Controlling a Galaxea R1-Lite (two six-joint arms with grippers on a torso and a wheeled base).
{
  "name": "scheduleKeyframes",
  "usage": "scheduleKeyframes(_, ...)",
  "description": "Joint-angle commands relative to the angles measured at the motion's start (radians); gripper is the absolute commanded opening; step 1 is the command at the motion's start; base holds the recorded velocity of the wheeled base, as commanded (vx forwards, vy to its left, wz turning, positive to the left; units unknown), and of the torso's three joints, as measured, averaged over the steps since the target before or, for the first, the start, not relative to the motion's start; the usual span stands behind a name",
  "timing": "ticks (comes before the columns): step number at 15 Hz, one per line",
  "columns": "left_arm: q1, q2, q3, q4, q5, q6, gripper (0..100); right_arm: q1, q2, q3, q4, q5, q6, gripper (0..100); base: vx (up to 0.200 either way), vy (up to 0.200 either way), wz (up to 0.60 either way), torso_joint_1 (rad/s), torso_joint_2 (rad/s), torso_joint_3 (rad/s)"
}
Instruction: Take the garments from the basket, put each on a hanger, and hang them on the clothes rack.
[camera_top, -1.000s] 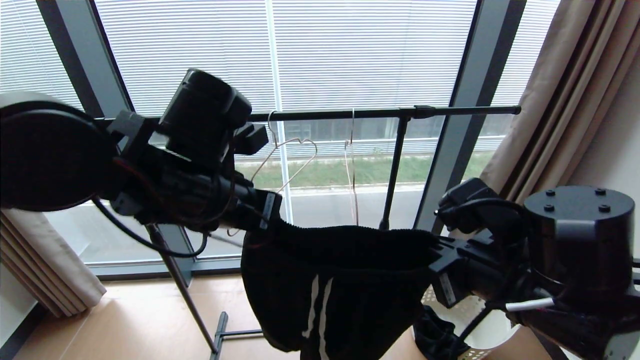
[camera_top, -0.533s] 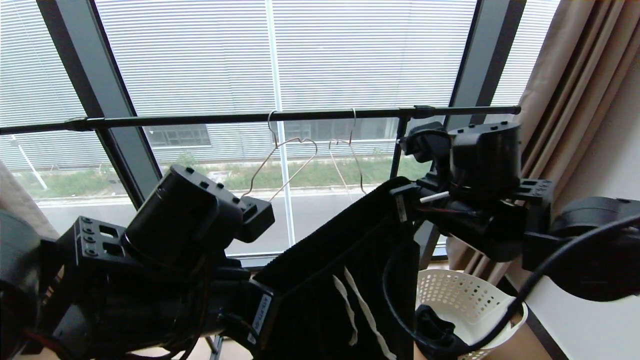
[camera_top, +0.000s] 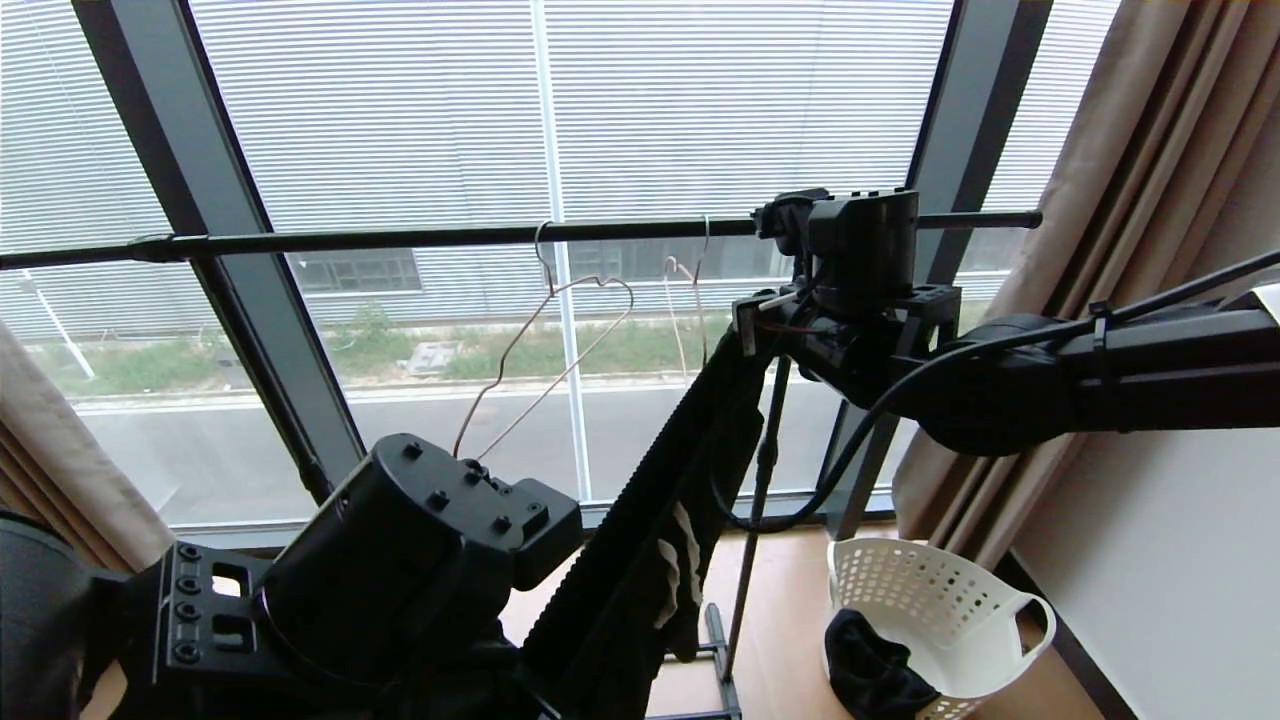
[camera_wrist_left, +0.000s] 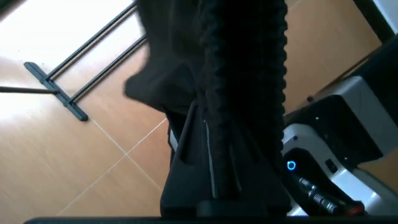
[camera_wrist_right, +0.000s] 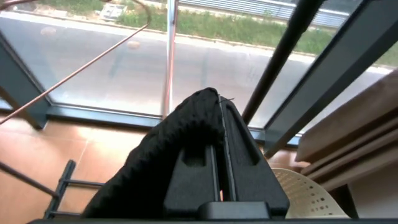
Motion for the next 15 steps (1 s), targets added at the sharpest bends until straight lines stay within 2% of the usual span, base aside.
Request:
scheduleKeyframes(1,-0.011,-0.009,0.023,-0.002,-0.012,0.000,0,-0.013,0.014,-0.041,0.022,-0.001,0.019,0,0.000,0.000,0.00,0.000,0.00,0.000)
scheduleKeyframes(5,-0.005,-0.009,0.018,-0.005,-0.017,0.000,0,-0.011,-0.050,0.025,0.039,-0.001,0.052,0,0.000,0.000,0.00,0.000,0.00,0.000)
scheduleKeyframes(7,0.026,-0.007,0.010,-0.006,-0.013,-0.011,0,-0.010,-0.102,0.084,0.036,-0.001,0.056,0,0.000,0.000,0.00,0.000,0.00,0.000)
scheduleKeyframes(9,0.094,-0.003,0.003,-0.060,-0.013,-0.013,0,-0.007,-0.210,0.205,0.028,0.001,0.079,0,0.000,0.000,0.00,0.000,0.00,0.000)
scheduleKeyframes(10,0.094,-0.003,0.003,-0.060,-0.013,-0.013,0,-0.007,-0.210,0.205,0.028,0.001,0.079,0,0.000,0.000,0.00,0.000,0.00,0.000)
scheduleKeyframes(11,0.140,0.014,-0.003,-0.118,-0.012,-0.013,0,0.001,-0.305,0.334,0.025,0.008,0.085,0,0.000,0.000,0.00,0.000,0.00,0.000)
scheduleKeyframes(15,0.218,0.071,-0.086,-0.137,-0.012,-0.014,0,0.058,-0.453,0.555,0.023,0.013,0.102,0,0.000,0.000,0.00,0.000,0.00,0.000)
